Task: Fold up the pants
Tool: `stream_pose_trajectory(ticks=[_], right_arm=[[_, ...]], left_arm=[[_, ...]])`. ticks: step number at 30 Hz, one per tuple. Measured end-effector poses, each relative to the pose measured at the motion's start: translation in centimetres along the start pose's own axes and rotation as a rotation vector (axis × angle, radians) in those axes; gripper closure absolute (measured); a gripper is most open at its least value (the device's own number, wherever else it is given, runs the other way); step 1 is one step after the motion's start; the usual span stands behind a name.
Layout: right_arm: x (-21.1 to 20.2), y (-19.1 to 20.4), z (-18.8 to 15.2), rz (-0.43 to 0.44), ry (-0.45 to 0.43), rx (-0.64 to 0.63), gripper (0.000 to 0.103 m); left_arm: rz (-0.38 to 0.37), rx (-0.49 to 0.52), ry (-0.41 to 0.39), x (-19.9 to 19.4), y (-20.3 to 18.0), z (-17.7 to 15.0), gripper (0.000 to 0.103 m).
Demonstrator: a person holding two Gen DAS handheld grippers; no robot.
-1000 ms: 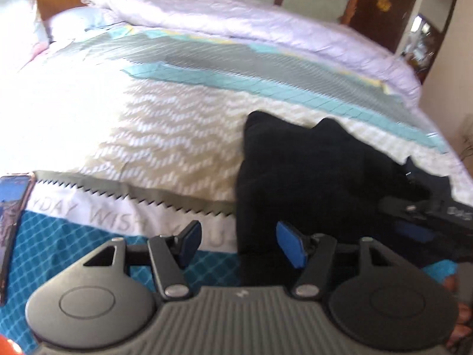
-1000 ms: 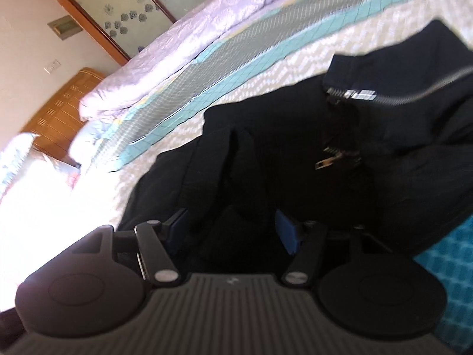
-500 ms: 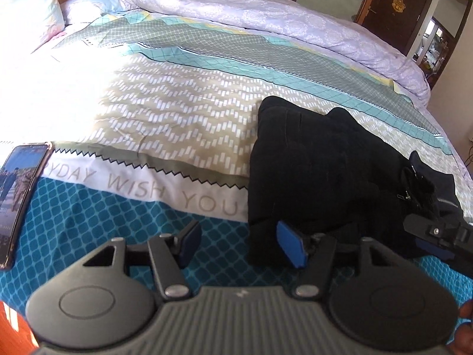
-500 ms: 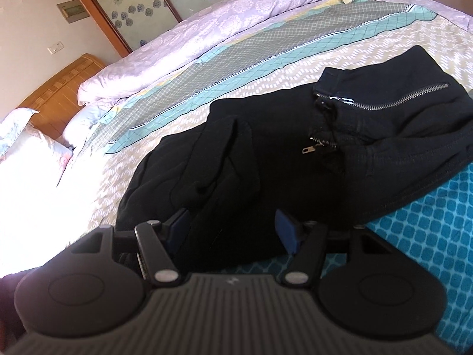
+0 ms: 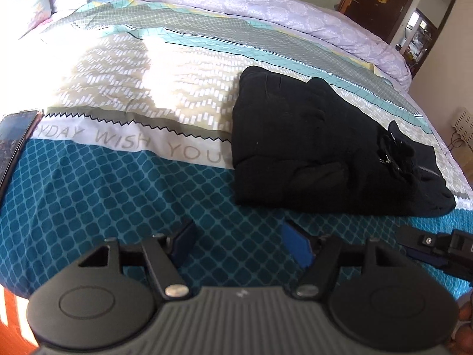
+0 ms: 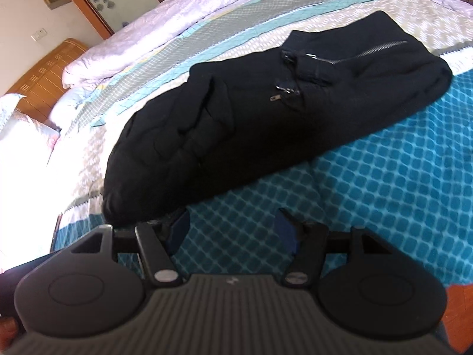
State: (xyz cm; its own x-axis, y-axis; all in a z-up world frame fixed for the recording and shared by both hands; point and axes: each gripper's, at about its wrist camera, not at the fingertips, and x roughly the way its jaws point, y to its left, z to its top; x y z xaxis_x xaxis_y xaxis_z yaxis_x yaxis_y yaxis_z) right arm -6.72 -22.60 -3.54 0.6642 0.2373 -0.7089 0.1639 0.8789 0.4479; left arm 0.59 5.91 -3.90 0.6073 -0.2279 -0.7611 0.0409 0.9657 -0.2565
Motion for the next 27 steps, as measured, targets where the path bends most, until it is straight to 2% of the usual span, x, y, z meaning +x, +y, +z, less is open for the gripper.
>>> stream_pose_trajectory(ticks=[5,8,10,18,23,27], right_arm=[[-0.2,0.6,0.3,0.009,-0.031,-0.015,0.037],[0.0,1.1,1.3,0.020,-0.056,-0.036,0.037],[0.5,1.3,2.5,0.028,-0.075,-0.031,0.037],[3.7,2.7,8.6,0.077,-0.150,-0.005,0.037],[8.6,2.7,11.6,0.068,-0.102,0.061,0.032],[13.0,2.1,12.3,0.076,0.001,0.143,0.031]], left_arm=[[-0.048,-0.058,-0.010,-0.6,1.0,0.4,0.037],[-0.070,-0.074,-0.062,-1.5,1.3,1.1,0.035],[-0.079,-0.086,-0.094,-2.0,1.5,1.7,0.029],[-0.085,-0.124,-0.127,-0.9,2.0,4.9,0.029],[-0.095,-0.134,-0.112,1.2,1.8,6.2,0.027],[-0.120,-0.166,-0.084,3.2,2.0,6.4,0.027]])
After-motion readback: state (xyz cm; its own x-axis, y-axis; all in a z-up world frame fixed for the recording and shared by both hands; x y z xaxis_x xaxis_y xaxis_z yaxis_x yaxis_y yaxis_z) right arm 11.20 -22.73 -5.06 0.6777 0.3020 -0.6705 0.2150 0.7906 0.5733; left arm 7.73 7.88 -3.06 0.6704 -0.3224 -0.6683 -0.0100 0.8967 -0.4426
